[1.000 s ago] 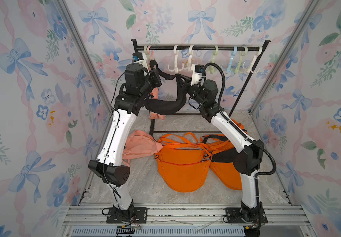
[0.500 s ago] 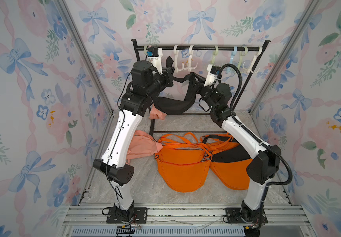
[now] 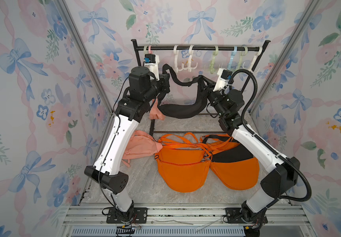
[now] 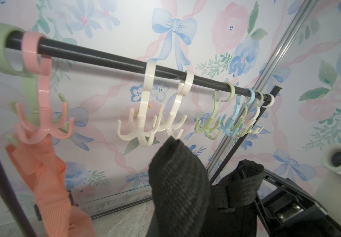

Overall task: Take the bag off the hook
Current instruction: Pick up the bag from the hook, then place the bag at the center of the board.

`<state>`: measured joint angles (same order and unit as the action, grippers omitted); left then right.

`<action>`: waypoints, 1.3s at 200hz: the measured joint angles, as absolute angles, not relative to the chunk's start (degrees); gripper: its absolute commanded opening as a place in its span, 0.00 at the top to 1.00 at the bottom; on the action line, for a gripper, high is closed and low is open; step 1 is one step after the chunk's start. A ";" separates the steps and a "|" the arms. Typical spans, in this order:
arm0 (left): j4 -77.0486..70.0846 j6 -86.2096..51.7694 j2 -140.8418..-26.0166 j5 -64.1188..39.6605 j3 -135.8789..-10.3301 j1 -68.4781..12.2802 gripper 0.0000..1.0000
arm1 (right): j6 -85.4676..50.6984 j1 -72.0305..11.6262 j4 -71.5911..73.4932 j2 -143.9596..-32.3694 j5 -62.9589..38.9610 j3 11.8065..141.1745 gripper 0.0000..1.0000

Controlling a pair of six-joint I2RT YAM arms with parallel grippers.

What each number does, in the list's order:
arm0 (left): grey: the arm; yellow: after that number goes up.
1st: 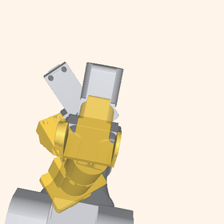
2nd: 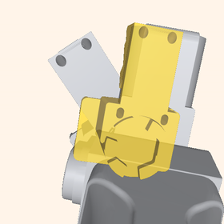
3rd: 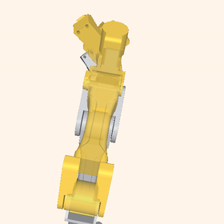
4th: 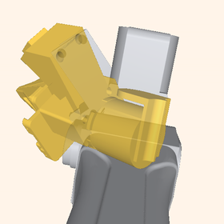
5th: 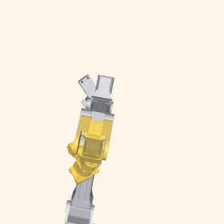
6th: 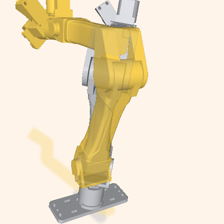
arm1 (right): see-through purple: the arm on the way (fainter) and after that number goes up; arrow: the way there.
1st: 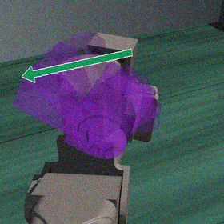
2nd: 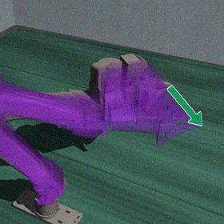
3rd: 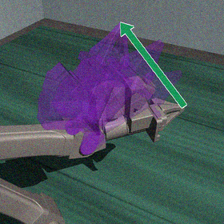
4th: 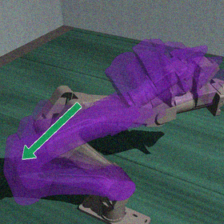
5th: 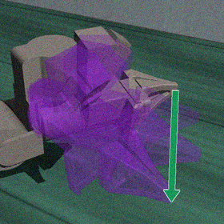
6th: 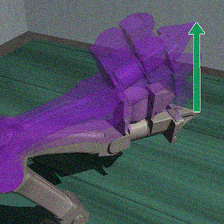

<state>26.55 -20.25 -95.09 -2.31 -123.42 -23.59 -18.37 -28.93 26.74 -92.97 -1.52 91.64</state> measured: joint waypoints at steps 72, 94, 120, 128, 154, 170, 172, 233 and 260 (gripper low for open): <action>25.56 -19.59 -68.90 26.52 -94.15 -23.59 1.00 | -0.51 -49.28 18.94 -80.44 3.92 81.36 1.00; 25.50 -19.73 -62.46 36.69 -85.52 -23.59 1.00 | 3.11 -53.32 13.91 -81.14 1.28 81.21 1.00; 27.16 -20.38 -58.41 47.66 -78.06 -23.59 1.00 | 3.18 -55.66 7.79 -83.72 -3.57 81.73 1.00; 27.92 -20.80 -57.65 51.27 -76.18 -23.59 1.00 | 1.89 -55.75 6.90 -84.88 -5.72 81.73 1.00; 30.30 -21.54 -54.83 60.55 -71.55 -23.53 1.00 | -3.95 -55.99 4.99 -90.15 -13.19 82.32 1.00; 31.07 -21.69 -52.53 64.29 -69.52 -23.03 1.00 | -8.12 -55.99 4.36 -94.59 -17.67 83.37 1.00; 31.07 -21.71 -52.23 64.71 -69.25 -22.90 1.00 | -8.45 -55.99 4.29 -94.98 -17.98 83.50 1.00; 31.00 -27.53 -53.56 59.79 -58.08 -12.32 1.00 | -19.88 -55.27 0.67 -115.66 -26.59 95.13 1.00; 30.11 -30.33 -58.41 51.92 -52.64 -5.72 1.00 | -24.01 -53.91 0.62 -122.91 -27.94 98.70 1.00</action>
